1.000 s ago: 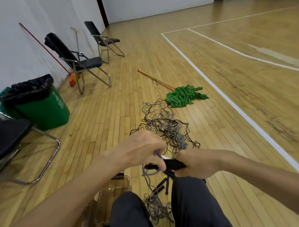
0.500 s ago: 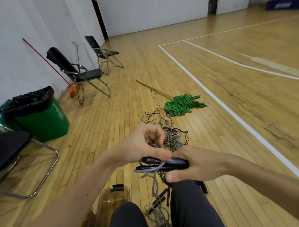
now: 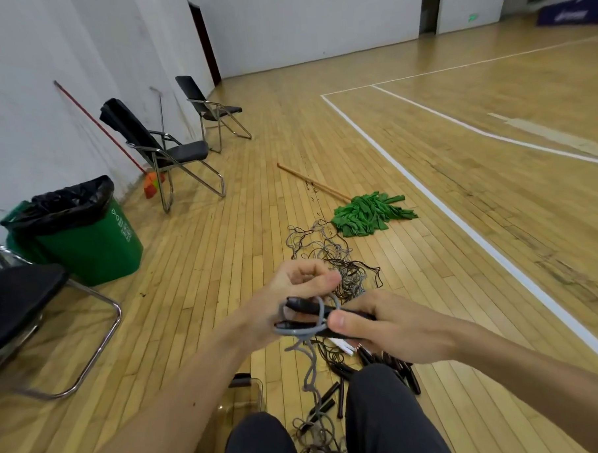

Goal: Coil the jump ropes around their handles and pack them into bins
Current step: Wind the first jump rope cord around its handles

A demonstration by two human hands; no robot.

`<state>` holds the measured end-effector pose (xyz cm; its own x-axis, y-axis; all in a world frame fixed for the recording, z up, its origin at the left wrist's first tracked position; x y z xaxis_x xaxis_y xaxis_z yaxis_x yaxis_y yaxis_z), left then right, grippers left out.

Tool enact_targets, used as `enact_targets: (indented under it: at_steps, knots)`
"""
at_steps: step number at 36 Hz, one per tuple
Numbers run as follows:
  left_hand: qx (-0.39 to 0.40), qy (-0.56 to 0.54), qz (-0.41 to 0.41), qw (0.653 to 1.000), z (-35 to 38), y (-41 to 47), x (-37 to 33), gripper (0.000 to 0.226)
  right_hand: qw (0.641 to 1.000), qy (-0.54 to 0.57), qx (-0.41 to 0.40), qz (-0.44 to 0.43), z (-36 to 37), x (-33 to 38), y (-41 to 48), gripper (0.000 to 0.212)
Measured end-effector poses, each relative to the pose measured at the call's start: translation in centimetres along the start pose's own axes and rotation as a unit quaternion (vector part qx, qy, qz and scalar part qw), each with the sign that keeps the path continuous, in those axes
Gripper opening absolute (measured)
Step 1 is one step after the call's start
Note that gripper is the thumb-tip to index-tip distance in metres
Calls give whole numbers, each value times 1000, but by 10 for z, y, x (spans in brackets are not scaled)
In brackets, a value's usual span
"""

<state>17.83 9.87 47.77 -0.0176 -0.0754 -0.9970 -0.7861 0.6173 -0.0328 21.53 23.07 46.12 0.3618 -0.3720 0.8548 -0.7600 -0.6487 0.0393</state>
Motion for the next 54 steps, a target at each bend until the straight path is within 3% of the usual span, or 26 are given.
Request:
enact_targets:
  at_steps: [5, 10, 15, 20, 25, 28, 34, 38, 42, 44, 47, 50, 54]
  knots:
    - [-66, -107, -33, 992, 9, 7, 19, 24, 996, 63, -58, 7, -15, -6, 4, 58]
    - [-147, -21, -81, 986, 8, 7, 36, 30, 987, 85, -128, 47, -33, -22, 2, 60]
    - [-133, 47, -80, 987, 14, 8, 44, 39, 979, 81, -164, 87, -42, -32, 2, 61]
    - [-113, 87, -100, 985, 9, 7, 54, 33, 965, 81, -216, 128, -53, -46, 3, 59]
    - [-88, 139, -160, 973, 3, 2, 68, 38, 953, 79, -245, 161, -61, -66, 5, 60]
    - [-97, 298, -162, 936, -2, -1, 72, 36, 941, 61, -270, 193, -71, -82, 4, 63]
    - [-106, 581, -47, 806, 2, 0, 42, 33, 941, 7, -247, 233, -67, -107, 8, 67]
    - [-81, 672, 21, 736, 5, 4, 15, 39, 945, -15, -213, 246, -58, -117, 16, 72]
    - [0, 708, 47, 705, 4, 10, -6, 46, 959, -45, -109, 257, -37, -116, 23, 72]
    - [24, 699, 60, 712, 3, 13, -20, 49, 963, -65, -52, 256, -26, -108, 23, 68]
    - [23, 654, 85, 751, -4, 15, -45, 47, 970, -114, 1, 216, -14, -86, 24, 66]
    - [7, 623, 97, 776, -18, 21, -67, 32, 975, -136, 31, 175, -7, -60, 24, 64]
    - [-11, 544, 66, 836, -32, 24, -79, 29, 979, -133, 47, 145, -4, -37, 17, 63]
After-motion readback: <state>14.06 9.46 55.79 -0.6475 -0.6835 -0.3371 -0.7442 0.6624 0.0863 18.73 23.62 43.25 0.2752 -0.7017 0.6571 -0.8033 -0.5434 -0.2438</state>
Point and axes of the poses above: each hand's wrist, its own y-axis towards the middle knuckle, its own z-axis out of the palm, x = y × z, the point moved 5 cm from there along y, towards the middle knuckle, and after that the axes turned 3 degrees about -z, right-handed, at the moved point
